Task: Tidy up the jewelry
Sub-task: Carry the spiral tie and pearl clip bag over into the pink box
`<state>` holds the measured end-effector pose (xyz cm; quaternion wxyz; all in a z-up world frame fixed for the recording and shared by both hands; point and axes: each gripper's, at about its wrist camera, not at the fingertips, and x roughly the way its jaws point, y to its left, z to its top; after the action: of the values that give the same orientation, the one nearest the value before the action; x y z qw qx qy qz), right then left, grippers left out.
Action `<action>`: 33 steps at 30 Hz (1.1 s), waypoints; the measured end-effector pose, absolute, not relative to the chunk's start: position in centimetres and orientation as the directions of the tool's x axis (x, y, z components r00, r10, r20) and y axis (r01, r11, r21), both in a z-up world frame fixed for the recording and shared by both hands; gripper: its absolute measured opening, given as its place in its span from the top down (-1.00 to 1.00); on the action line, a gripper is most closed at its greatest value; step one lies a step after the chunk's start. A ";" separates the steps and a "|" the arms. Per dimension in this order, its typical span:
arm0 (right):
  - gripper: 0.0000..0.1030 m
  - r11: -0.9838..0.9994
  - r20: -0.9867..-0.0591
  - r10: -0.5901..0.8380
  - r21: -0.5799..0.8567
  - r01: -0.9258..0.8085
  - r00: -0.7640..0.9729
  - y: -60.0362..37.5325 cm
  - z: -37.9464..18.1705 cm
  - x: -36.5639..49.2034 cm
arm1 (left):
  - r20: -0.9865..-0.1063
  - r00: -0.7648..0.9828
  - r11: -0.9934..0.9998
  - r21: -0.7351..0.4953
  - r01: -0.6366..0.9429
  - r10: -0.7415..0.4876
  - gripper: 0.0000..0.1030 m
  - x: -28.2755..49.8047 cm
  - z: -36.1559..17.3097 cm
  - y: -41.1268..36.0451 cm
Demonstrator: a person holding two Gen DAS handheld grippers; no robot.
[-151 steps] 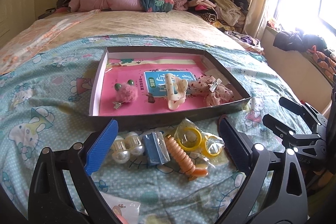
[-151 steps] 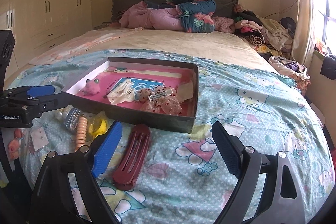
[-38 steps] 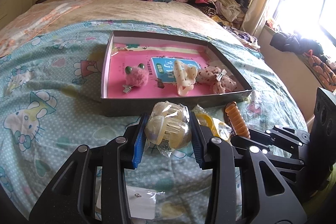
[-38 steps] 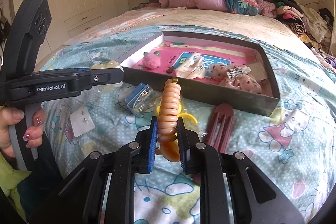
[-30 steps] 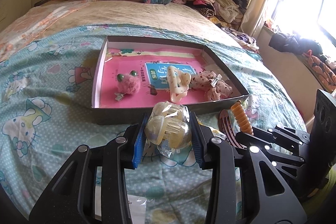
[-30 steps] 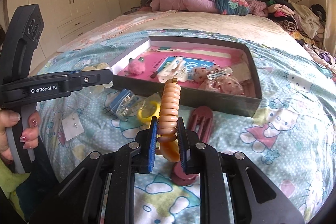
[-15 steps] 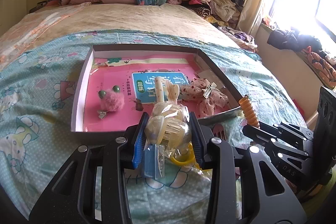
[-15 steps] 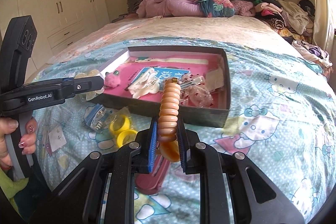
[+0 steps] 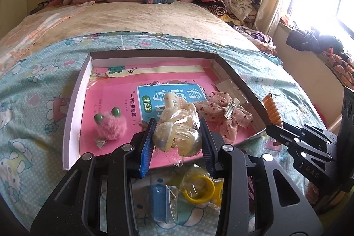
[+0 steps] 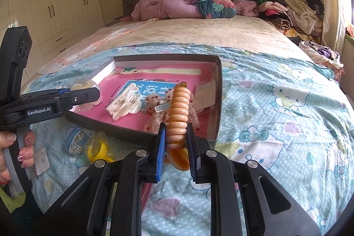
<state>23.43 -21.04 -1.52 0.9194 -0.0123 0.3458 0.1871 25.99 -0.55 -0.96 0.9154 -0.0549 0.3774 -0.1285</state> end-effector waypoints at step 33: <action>0.65 0.945 -0.675 0.243 0.002 -0.327 0.697 -19.3 -2.9 32.6 | -0.711 0.660 0.970 -0.194 0.148 -0.243 0.42 29.8 -3.8 0.7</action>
<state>32.58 -19.34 -2.85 0.9191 -0.0591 0.3573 0.1550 29.83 0.69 -3.83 0.9091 -0.0598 0.3980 -0.1073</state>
